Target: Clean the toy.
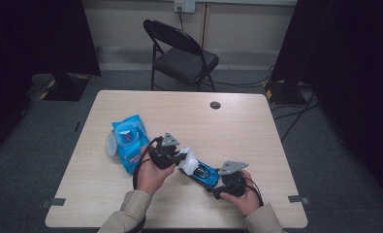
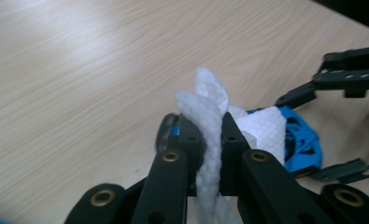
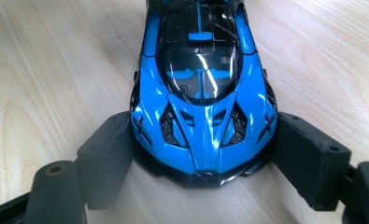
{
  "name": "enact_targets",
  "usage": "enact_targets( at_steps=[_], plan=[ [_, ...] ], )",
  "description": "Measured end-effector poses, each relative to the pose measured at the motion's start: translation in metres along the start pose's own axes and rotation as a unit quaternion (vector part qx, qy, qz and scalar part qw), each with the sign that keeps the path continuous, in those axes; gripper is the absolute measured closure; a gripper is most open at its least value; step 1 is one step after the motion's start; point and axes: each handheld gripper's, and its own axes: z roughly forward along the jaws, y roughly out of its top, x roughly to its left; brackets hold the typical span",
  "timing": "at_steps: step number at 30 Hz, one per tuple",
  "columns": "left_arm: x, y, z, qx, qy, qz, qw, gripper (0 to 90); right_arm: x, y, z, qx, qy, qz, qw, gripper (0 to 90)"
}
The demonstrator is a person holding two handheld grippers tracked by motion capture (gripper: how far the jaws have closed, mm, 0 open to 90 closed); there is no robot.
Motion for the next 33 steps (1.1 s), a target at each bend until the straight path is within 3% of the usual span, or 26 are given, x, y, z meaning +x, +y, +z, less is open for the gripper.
enact_targets(
  at_steps=[6, 14, 19, 33],
  plan=[
    [-0.021, 0.008, 0.014, 0.002, -0.024, 0.014, 0.9996, 84.1, 0.0, 0.0, 0.0, 0.0, 0.0, 0.0, 1.0, 23.5],
    [-0.052, 0.013, 0.048, 0.012, -0.06, 0.033, 0.9976, 84.0, 0.0, 0.0, 0.0, 0.0, 0.0, 0.0, 1.0, 23.5],
    [-0.073, 0.007, 0.075, 0.051, -0.078, 0.057, 0.994, 83.7, 0.0, 0.0, 0.0, 0.0, 0.0, 0.0, 1.0, 23.5],
    [-0.071, -0.005, 0.082, 0.037, -0.09, 0.061, 0.9933, 83.1, 0.0, 0.0, 0.0, 0.0, 0.0, -0.001, 1.0, 23.5]
  ],
)
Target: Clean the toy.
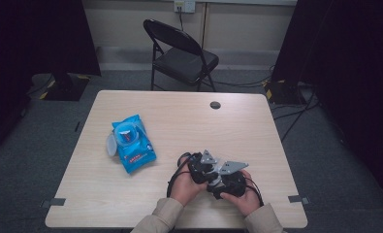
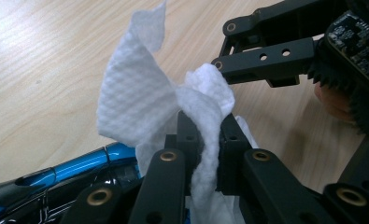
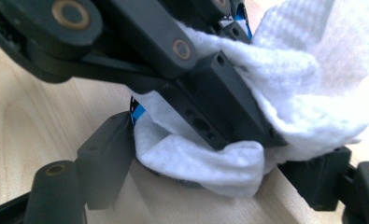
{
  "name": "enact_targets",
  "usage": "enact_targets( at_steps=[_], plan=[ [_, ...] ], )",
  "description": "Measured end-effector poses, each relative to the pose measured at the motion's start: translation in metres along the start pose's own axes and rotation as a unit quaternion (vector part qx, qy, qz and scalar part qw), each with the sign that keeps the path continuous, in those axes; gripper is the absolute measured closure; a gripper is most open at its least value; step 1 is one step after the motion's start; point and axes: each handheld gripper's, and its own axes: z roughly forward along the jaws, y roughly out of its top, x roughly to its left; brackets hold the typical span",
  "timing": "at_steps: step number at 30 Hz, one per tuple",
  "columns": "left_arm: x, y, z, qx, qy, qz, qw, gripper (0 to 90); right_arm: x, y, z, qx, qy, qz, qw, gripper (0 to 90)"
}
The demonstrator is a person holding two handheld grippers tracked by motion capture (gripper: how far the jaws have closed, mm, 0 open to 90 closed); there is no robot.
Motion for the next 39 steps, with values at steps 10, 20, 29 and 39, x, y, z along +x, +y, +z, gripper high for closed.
enact_targets(
  at_steps=[10, 20, 29, 39],
  plan=[
    [0.004, 0.001, -0.007, -0.001, 0.027, 0.004, 0.9996, 84.5, 0.0, 0.0, 0.0, 0.0, 0.0, 0.0, 1.0, 23.5],
    [0.017, -0.002, -0.018, -0.011, 0.043, -0.014, 0.9989, 84.4, 0.0, 0.0, 0.0, 0.0, 0.0, 0.001, 1.0, 23.5],
    [0.042, -0.014, -0.035, -0.022, 0.089, -0.044, 0.9949, 84.1, -0.003, -0.004, -0.007, -0.018, 0.003, 0.001, 0.9998, 77.3],
    [0.038, -0.013, -0.03, -0.021, 0.064, -0.041, 0.9969, 84.5, -0.002, -0.003, -0.004, -0.009, -0.008, 0.008, 0.9999, 33.3]
  ],
)
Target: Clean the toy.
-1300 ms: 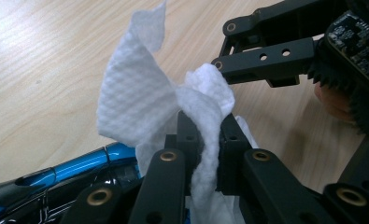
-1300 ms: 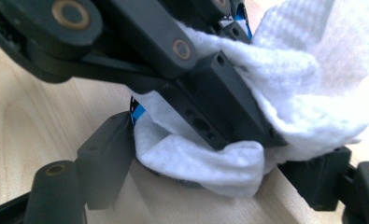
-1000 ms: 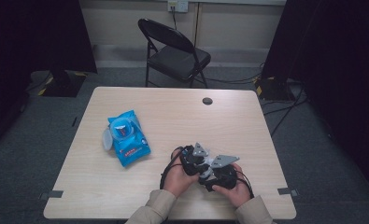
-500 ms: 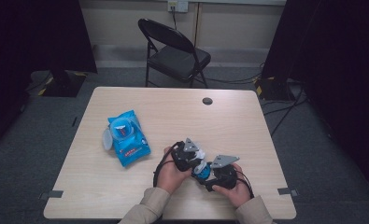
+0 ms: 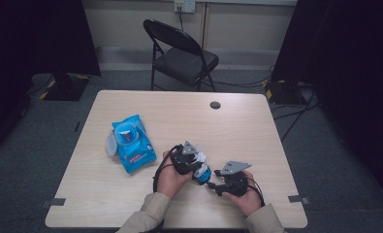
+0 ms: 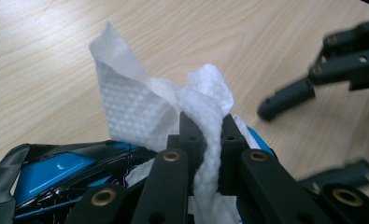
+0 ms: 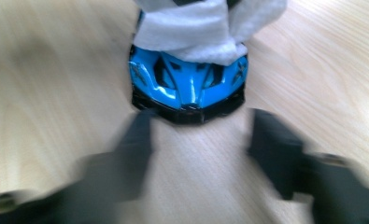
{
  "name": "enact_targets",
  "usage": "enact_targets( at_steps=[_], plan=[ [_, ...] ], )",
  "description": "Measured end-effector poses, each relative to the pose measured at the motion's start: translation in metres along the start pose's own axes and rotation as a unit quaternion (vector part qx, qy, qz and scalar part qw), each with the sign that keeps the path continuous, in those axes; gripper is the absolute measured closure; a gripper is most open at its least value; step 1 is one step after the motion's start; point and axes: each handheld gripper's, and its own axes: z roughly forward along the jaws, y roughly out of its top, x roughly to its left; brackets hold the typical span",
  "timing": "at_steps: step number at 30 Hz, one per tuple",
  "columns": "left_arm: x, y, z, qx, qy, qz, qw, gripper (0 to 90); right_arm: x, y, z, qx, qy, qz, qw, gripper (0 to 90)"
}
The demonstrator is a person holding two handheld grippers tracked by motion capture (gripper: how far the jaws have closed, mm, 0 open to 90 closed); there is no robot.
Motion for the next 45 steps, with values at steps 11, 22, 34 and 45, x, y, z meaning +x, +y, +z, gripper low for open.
enact_targets(
  at_steps=[11, 22, 34, 45],
  plan=[
    [-0.009, 0.002, 0.005, 0.001, -0.012, 0.0, 0.9999, 85.0, 0.001, 0.016, 0.018, 0.003, 0.022, -0.006, 0.9997, 16.6],
    [-0.019, 0.005, 0.008, 0.004, -0.013, 0.01, 0.9999, 85.1, 0.004, 0.015, 0.019, 0.008, 0.01, -0.012, 0.9998, 26.2],
    [0.001, 0.005, -0.004, 0.0, 0.019, 0.001, 0.9998, 85.4, 0.005, 0.015, 0.019, 0.008, 0.008, -0.01, 0.9999, 26.3],
    [0.031, -0.006, -0.016, -0.001, 0.048, -0.039, 0.9981, 85.3, 0.005, 0.015, 0.019, 0.008, 0.008, -0.009, 0.9999, 26.2]
  ],
)
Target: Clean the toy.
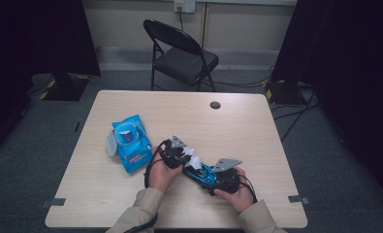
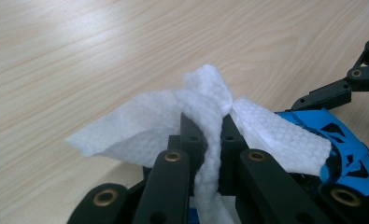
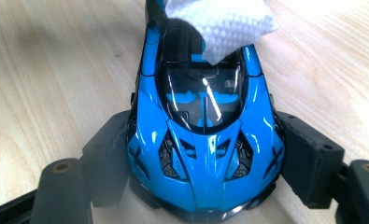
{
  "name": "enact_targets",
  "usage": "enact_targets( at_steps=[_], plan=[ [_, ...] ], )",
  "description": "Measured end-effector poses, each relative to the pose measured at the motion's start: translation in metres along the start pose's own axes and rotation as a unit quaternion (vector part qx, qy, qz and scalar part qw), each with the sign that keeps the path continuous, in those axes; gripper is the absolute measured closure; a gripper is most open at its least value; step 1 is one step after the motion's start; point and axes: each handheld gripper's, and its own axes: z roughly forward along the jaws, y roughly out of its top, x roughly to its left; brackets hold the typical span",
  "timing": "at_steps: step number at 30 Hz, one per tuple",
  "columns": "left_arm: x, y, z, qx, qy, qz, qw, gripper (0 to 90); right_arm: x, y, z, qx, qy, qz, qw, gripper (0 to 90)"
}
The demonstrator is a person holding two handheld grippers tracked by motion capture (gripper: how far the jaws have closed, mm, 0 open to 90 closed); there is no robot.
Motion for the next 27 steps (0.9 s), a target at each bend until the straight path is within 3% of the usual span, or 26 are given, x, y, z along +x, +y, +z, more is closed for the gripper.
enact_targets(
  at_steps=[6, 14, 21, 25, 27],
  plan=[
    [0.001, 0.003, -0.001, 0.011, 0.021, 0.018, 0.9996, 85.4, 0.0, 0.0, 0.0, 0.0, 0.0, 0.0, 1.0, 26.2],
    [0.003, 0.006, -0.008, 0.013, 0.036, 0.019, 0.9991, 85.4, 0.0, 0.0, 0.0, 0.0, 0.0, 0.0, 1.0, 26.2],
    [0.003, 0.011, -0.034, -0.012, 0.028, 0.014, 0.9994, 85.4, 0.0, 0.0, 0.0, 0.0, 0.0, 0.0, 1.0, 26.2],
    [-0.005, 0.017, -0.046, -0.02, 0.015, 0.017, 0.9995, 85.4, 0.0, 0.0, 0.0, 0.0, 0.0, 0.0, 1.0, 26.2],
    [-0.012, 0.021, -0.051, -0.033, -0.002, 0.015, 0.9994, 85.3, 0.0, 0.0, 0.0, 0.0, 0.0, 0.0, 1.0, 26.2]
  ],
)
